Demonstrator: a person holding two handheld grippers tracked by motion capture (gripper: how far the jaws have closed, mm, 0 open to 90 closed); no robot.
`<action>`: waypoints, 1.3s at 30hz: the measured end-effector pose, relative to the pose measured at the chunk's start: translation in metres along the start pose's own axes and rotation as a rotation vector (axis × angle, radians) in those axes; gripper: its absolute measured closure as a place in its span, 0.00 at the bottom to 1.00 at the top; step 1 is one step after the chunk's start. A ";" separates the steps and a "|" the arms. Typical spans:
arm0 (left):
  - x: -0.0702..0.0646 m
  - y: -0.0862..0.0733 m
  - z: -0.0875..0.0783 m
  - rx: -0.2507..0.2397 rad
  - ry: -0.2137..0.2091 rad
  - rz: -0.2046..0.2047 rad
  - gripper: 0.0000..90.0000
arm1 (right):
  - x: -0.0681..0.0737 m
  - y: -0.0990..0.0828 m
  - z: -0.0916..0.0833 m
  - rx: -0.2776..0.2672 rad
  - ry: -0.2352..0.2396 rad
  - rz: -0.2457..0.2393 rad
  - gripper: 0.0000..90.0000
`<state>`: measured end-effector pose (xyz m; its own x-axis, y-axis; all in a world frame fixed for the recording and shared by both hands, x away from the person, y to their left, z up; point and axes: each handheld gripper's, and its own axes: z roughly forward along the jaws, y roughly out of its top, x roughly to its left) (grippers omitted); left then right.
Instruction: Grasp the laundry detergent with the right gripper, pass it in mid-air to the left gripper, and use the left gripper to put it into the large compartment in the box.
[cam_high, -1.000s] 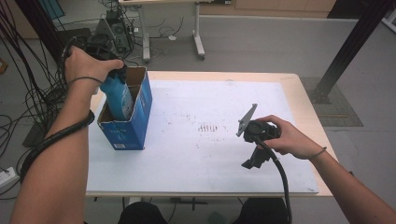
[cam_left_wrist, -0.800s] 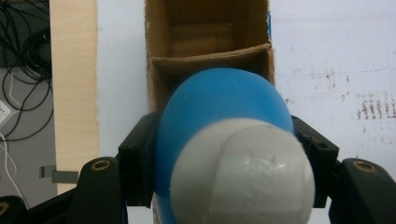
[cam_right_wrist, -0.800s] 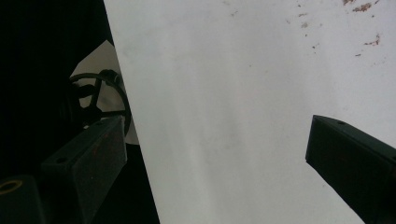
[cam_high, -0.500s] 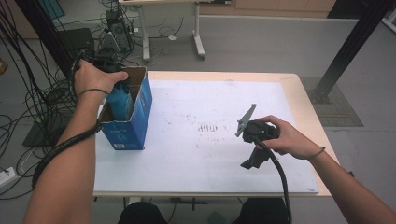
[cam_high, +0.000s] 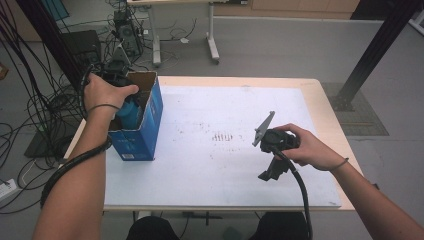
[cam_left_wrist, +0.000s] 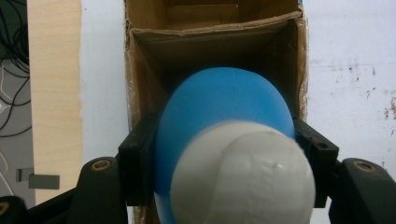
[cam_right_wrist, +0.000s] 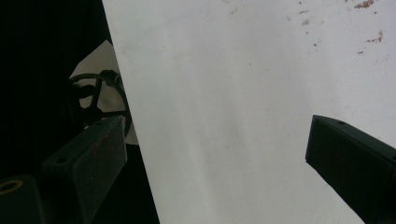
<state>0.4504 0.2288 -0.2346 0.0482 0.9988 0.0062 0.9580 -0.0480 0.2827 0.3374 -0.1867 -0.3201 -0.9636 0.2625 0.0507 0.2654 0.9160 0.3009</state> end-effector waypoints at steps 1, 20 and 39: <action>-0.001 0.000 0.001 -0.002 0.000 0.000 0.41 | 0.000 0.000 0.000 0.000 0.001 0.000 0.05; -0.002 -0.008 0.024 0.018 0.004 -0.007 0.41 | 0.002 0.000 0.000 0.001 0.003 0.005 0.06; -0.002 -0.011 0.032 0.019 0.005 -0.001 0.41 | 0.003 -0.001 0.000 0.001 0.003 0.006 0.06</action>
<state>0.4491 0.2274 -0.2687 0.0461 0.9989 0.0112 0.9633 -0.0475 0.2642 0.3345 -0.1873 -0.3206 -0.9621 0.2670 0.0559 0.2712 0.9146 0.3000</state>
